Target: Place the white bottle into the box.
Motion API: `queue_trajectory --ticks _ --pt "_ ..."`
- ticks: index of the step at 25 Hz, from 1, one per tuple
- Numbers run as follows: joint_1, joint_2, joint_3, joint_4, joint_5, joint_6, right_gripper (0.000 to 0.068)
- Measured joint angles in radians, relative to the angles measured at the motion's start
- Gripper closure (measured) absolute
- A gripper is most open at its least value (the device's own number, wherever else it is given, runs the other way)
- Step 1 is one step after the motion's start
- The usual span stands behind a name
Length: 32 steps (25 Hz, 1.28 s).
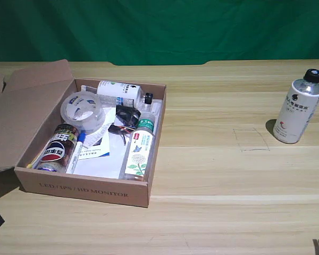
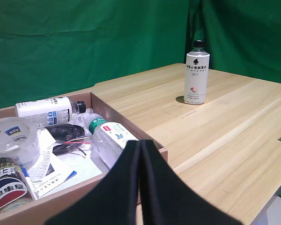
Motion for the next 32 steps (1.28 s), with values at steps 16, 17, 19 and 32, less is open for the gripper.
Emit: queue_trajectory --ticks 16,17,19,32 --pt "0.000 0.000 0.000 0.000 0.000 0.000 0.0680" --pt "0.000 0.000 0.000 0.000 0.000 0.000 0.0680" --pt "0.000 0.000 0.000 0.000 0.000 0.000 0.0680" --pt "0.000 0.000 0.000 0.000 0.000 0.000 0.0680"
